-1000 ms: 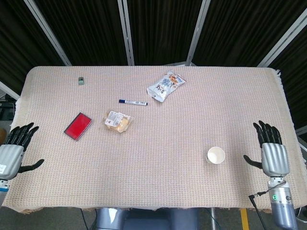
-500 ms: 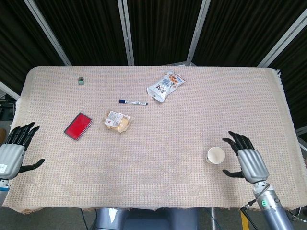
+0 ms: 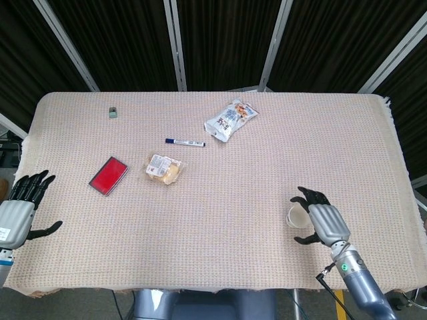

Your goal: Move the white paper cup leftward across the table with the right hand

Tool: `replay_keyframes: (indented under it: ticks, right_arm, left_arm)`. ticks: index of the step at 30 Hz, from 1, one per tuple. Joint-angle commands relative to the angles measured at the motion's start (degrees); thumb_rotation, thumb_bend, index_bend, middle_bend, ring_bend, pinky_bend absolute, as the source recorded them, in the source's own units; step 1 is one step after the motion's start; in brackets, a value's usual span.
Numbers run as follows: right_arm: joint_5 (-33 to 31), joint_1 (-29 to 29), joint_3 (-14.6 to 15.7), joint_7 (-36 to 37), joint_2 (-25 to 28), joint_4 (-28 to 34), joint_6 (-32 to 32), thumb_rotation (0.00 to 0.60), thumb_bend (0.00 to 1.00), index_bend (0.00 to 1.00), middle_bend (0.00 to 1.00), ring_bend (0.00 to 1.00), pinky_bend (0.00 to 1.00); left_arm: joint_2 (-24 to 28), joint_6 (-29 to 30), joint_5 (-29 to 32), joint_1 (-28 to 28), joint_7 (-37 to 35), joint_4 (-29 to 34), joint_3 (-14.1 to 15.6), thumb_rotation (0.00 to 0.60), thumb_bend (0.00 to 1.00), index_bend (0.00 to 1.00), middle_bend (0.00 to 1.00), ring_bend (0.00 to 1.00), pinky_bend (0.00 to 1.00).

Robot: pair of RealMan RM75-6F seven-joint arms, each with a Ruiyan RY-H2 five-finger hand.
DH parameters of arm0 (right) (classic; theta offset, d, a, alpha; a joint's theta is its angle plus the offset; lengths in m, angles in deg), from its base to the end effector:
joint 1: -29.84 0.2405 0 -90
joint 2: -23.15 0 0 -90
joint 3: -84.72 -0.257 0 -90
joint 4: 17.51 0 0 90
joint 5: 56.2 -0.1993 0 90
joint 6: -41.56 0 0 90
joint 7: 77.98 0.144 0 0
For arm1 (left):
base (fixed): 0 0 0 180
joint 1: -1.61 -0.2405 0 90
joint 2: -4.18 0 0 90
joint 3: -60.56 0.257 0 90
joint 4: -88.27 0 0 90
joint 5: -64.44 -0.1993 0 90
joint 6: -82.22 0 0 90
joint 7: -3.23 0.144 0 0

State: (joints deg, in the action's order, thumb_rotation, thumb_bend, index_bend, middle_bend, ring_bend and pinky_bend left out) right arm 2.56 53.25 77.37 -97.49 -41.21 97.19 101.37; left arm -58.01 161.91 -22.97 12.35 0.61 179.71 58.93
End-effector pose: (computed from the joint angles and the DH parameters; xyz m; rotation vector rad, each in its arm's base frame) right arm -0.2138 -0.2457 0.0954 1.6278 -1.2870 0.7715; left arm -0.2977 0.2070 0.1652 -1.5240 -0.9078 -0.9143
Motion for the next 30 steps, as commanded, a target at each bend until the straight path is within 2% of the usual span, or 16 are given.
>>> replay_keyframes:
  ticks: [1, 12, 25, 30]
  right_arm:
    - [-3.1, 1.5, -0.3, -2.1, -1.8, -1.2, -0.1, 0.600, 0.01, 0.21, 0.00, 0.00, 0.01]
    - [-8.6, 3.7, 0.4, -5.6, -4.7, -4.9, 0.3, 0.600, 0.05, 0.23, 0.00, 0.00, 0.01]
    - [-11.7, 5.0, 1.4, -7.1, -6.2, -7.1, 1.0, 0.600, 0.14, 0.40, 0.00, 0.00, 0.01]
    - [-11.6, 5.2, 1.6, -7.1, -6.7, -7.4, 1.5, 0.600, 0.15, 0.41, 0.00, 0.00, 0.00]
  left_arm:
    - [0.0, 0.0, 0.0, 0.0, 0.0, 0.0, 0.0, 0.600, 0.13, 0.00, 0.00, 0.00, 0.00]
    - [0.0, -0.1, 0.1, 0.1, 0.2, 0.1, 0.0, 0.600, 0.13, 0.00, 0.00, 0.00, 0.00]
    - [0.0, 0.0, 0.1, 0.1, 0.2, 0.1, 0.0, 0.600, 0.13, 0.00, 0.00, 0.00, 0.00]
    - [-0.1, 0.0, 0.2, 0.1, 0.2, 0.1, 0.0, 0.600, 0.13, 0.00, 0.00, 0.00, 0.00]
